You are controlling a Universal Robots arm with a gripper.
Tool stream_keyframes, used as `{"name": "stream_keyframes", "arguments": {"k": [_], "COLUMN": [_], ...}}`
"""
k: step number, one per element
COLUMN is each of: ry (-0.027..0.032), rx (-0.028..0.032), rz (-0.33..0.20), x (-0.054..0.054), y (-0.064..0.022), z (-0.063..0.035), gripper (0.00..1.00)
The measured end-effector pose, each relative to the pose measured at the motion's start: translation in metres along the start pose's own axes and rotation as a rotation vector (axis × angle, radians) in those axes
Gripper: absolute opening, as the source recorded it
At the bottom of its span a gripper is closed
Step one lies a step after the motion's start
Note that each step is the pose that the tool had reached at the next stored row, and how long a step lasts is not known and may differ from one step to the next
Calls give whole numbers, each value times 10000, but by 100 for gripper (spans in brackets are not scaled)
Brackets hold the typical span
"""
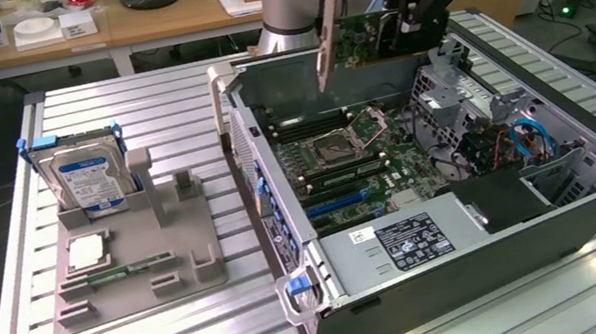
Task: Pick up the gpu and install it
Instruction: 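Insert the gpu into the slot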
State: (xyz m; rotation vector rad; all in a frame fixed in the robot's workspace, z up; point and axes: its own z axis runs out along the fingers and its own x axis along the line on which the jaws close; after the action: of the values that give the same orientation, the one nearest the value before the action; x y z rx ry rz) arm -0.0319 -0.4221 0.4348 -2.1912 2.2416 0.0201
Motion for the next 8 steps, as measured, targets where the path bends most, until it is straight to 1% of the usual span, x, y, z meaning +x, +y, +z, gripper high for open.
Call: {"name": "stream_keyframes", "arguments": {"k": [8], "ry": [3], "rx": [-2], "rz": [-524], "x": [8], "y": [45], "z": [0], "gripper": [28]}}
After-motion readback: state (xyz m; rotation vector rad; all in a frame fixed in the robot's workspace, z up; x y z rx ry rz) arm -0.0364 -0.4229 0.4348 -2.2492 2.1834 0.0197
